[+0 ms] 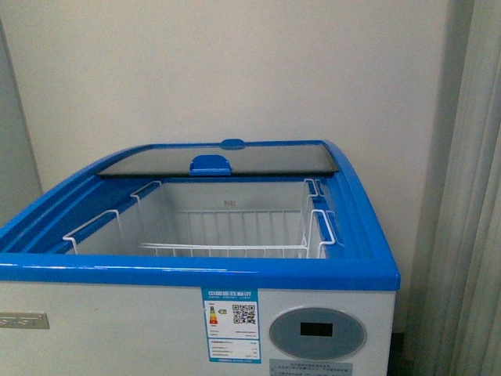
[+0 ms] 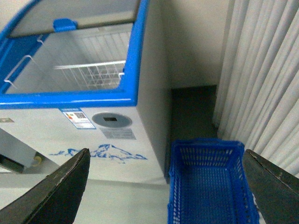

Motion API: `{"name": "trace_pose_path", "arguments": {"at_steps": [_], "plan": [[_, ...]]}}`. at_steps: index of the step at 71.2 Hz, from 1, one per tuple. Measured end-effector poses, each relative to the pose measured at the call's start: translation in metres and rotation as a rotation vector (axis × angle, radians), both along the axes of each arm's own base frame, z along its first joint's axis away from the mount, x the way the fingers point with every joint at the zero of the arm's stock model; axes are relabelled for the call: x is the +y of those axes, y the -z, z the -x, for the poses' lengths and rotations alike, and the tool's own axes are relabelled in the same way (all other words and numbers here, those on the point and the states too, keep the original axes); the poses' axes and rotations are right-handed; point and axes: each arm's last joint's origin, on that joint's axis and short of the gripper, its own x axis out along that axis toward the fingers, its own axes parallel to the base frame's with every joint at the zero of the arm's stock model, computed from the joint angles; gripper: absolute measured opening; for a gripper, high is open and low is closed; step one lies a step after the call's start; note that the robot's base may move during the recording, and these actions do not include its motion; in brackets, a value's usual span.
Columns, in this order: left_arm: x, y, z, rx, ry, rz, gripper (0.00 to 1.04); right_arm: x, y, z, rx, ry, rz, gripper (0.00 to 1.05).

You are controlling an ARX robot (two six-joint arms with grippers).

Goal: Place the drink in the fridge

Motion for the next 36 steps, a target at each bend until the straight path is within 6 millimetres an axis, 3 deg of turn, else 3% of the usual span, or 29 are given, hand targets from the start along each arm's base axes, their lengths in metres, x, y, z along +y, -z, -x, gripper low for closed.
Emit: {"name": "trace_pose_path", "arguments": {"at_steps": [7,13,23,28,33,36], "plan": [[0.000,0.000,0.000,0.000,0.000,0.000,0.03,0.005,0.028,-0.002,-0.296,0.025,0.085,0.76],[0.000,0.000,0.000,0.000,0.000,0.000,0.03,0.006,0.051,0.001,-0.410,0.007,0.099,0.60],[0.000,0.000,0.000,0.000,0.000,0.000,0.03,0.002,0.081,0.000,-0.417,0.001,0.120,0.36],[0.000,0.000,0.000,0.000,0.000,0.000,0.03,-0.001,0.103,-0.002,-0.388,-0.002,0.136,0.19],[0.000,0.000,0.000,0.000,0.000,0.000,0.03,-0.006,0.111,-0.001,-0.400,-0.035,0.128,0.04],[0.000,0.000,0.000,0.000,0.000,0.000,0.03,-0.010,0.115,0.000,-0.404,-0.015,0.134,0.03]]}}
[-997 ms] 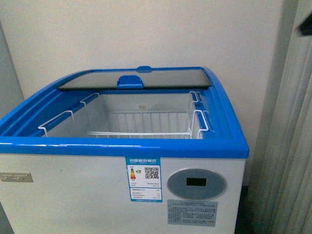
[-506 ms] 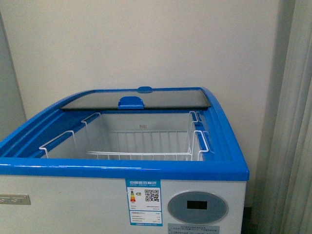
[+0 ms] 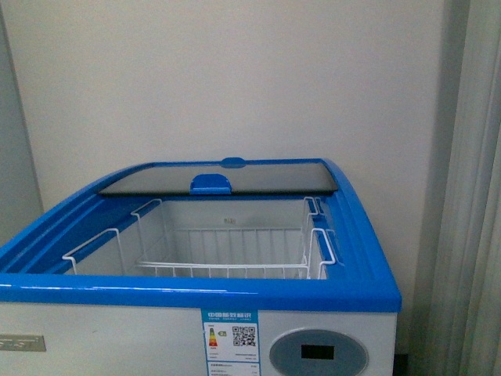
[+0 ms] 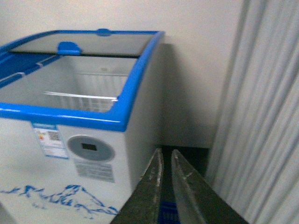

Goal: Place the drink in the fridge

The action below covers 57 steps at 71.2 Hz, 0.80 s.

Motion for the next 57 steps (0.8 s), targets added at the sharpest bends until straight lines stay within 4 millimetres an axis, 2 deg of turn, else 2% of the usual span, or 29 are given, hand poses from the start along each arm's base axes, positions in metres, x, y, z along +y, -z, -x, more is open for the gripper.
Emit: {"name": "trace_pose_path", "arguments": {"at_steps": [18,57], "plan": [[0.000,0.000,0.000,0.000,0.000,0.000,0.03,-0.003,0.026,0.000,0.005,0.019,0.001,0.03],[0.000,0.000,0.000,0.000,0.000,0.000,0.03,-0.003,0.050,0.000,0.001,0.019,0.001,0.03]]}}
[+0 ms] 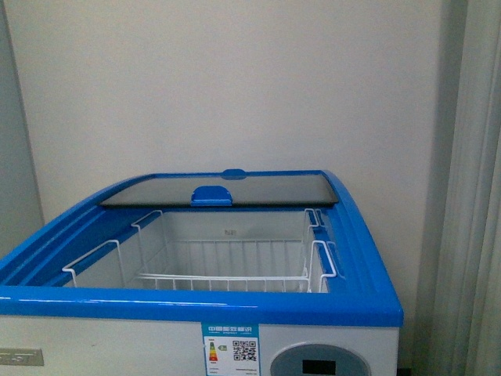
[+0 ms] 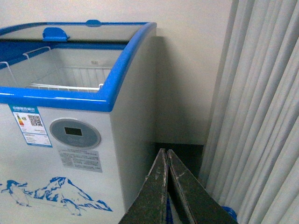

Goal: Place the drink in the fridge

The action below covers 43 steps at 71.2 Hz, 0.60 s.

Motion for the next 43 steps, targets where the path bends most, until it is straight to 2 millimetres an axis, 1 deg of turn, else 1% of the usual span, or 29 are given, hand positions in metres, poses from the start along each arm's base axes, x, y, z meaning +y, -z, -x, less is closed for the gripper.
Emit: {"name": "trace_pose_path", "arguments": {"at_steps": [1,2,10,12,20,22,26,27,29,31,39,43], "plan": [[0.0000,0.0000,0.0000,0.000,0.000,0.000,0.03,0.0000,0.0004,0.0000,0.000,0.000,0.000,0.03],[0.0000,0.0000,0.0000,0.000,0.000,0.000,0.03,-0.0001,0.0084,0.0008,-0.014,0.000,0.000,0.03],[0.0000,0.0000,0.0000,0.000,0.000,0.000,0.03,0.0000,0.0084,0.0008,-0.014,0.000,0.000,0.03],[0.0000,0.0000,0.0000,0.000,0.000,0.000,0.08,-0.0001,0.0084,0.0008,-0.014,0.000,0.001,0.06],[0.0000,0.0000,0.0000,0.000,0.000,0.000,0.30,-0.0001,0.0084,0.0008,-0.014,0.000,0.001,0.28],[0.0000,0.0000,0.0000,0.000,0.000,0.000,0.36,0.0000,0.0084,0.0009,-0.015,0.000,0.001,0.32],[0.0000,0.0000,0.0000,0.000,0.000,0.000,0.45,-0.0001,0.0084,0.0009,-0.015,0.000,0.001,0.42],[0.0000,0.0000,0.0000,0.000,0.000,0.000,0.48,0.0000,0.0084,0.0009,-0.015,0.000,0.001,0.46],[0.0000,0.0000,0.0000,0.000,0.000,0.000,0.54,-0.0001,0.0084,0.0009,-0.015,0.000,0.001,0.49],[0.0000,0.0000,0.0000,0.000,0.000,0.000,0.57,-0.0001,0.0084,0.0009,-0.015,0.000,0.001,0.54],[0.0000,0.0000,0.0000,0.000,0.000,0.000,0.78,-0.0001,0.0084,0.0009,-0.015,0.000,0.001,0.75],[0.0000,0.0000,0.0000,0.000,0.000,0.000,0.89,-0.0001,0.0084,0.0009,-0.015,0.000,0.001,0.84]]}}
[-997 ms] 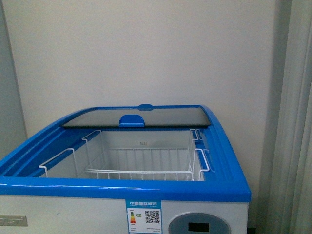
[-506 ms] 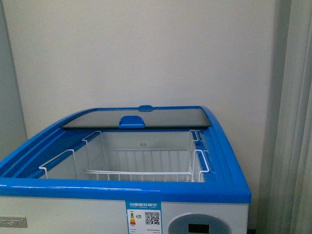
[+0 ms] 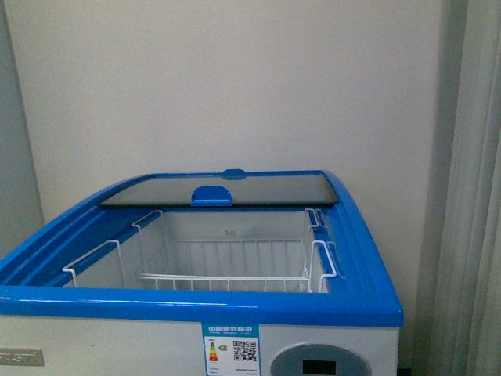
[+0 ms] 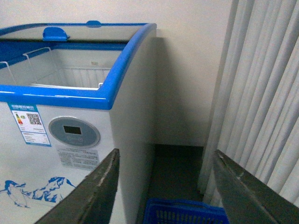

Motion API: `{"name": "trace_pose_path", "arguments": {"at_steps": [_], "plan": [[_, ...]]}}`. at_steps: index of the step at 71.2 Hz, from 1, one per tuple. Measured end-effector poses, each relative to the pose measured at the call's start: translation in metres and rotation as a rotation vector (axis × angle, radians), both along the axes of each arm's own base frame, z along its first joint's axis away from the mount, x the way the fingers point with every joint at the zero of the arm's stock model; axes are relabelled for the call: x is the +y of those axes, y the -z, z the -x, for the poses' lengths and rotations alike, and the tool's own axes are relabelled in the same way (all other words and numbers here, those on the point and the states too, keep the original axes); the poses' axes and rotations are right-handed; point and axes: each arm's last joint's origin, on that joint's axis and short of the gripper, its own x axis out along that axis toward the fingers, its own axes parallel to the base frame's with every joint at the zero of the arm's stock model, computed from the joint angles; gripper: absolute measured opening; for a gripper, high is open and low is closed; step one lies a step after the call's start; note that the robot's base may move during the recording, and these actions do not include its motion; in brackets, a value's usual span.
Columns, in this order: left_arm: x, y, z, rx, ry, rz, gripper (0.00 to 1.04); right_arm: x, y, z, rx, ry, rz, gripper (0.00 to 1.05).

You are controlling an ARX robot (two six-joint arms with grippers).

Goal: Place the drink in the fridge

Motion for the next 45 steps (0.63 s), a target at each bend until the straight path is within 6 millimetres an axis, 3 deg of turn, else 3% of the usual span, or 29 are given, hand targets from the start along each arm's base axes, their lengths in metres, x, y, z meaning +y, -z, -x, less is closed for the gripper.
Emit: {"name": "trace_pose_path", "arguments": {"at_steps": [3,5,45], "plan": [[0.0000,0.0000,0.0000,0.000,0.000,0.000,0.98,0.0000,0.0000,0.0000,0.000,0.000,0.000,0.95],[0.0000,0.0000,0.0000,0.000,0.000,0.000,0.97,0.0000,0.0000,0.0000,0.000,0.000,0.000,0.98],[0.0000,0.0000,0.0000,0.000,0.000,0.000,0.97,0.0000,0.0000,0.0000,0.000,0.000,0.000,0.97]]}}
